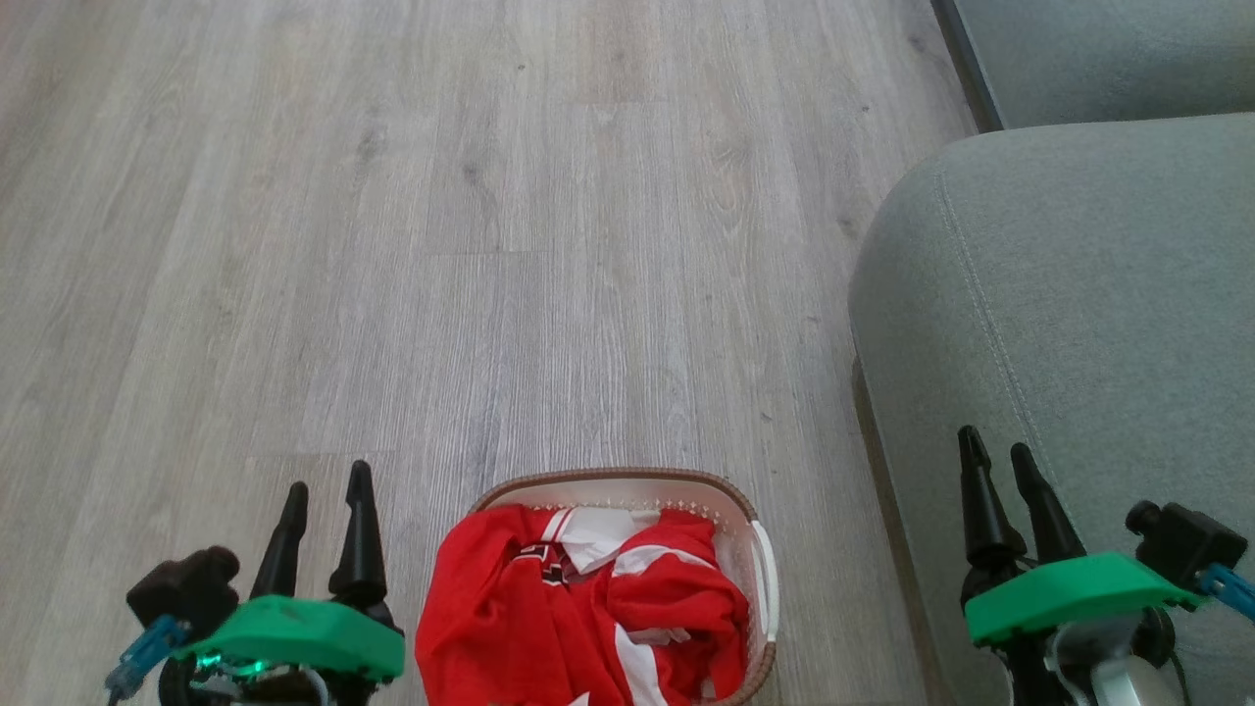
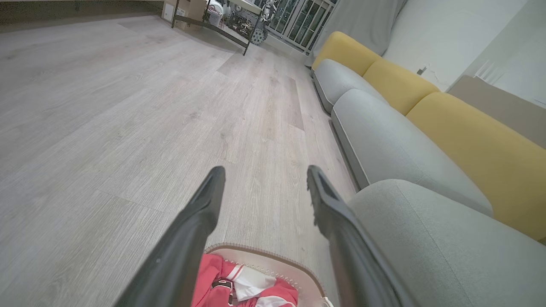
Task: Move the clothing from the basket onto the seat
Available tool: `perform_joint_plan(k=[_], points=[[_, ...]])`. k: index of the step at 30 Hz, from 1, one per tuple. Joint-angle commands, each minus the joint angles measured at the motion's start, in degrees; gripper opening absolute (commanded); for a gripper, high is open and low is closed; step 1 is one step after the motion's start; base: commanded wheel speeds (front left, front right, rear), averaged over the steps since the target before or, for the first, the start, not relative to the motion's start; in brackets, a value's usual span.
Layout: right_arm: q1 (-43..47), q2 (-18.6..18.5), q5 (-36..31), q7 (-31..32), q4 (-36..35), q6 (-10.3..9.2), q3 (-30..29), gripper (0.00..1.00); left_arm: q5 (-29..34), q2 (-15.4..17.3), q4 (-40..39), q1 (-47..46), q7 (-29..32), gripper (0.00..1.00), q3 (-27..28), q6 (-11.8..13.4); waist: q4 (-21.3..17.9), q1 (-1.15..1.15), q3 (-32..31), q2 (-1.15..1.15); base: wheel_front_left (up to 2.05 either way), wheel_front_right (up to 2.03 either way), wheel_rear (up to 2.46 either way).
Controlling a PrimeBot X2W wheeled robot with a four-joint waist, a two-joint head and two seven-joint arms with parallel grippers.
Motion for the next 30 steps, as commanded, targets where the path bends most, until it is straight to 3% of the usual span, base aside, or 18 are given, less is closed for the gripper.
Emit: perform_joint_plan(k=[1,30], points=[[-1.9,-0.6,-2.3,-1.0,-2.6,0.33,1.2,1.00,2.5,0.8,-2.5,-1.5,-1.0,1.00,0.7,0.4,0.0,0.00,0.0,0.00,0.00,0.00,0.00],[-0.8,-0.8,-20.5,-5.7,-4.7,0.45,3.1,1.00,20.2,0.7,-3.3,1.1,-5.7,1.00,0.2,1.8,-0.1,0.00,-1.1,0.00,0.00,0.00,0.00]])
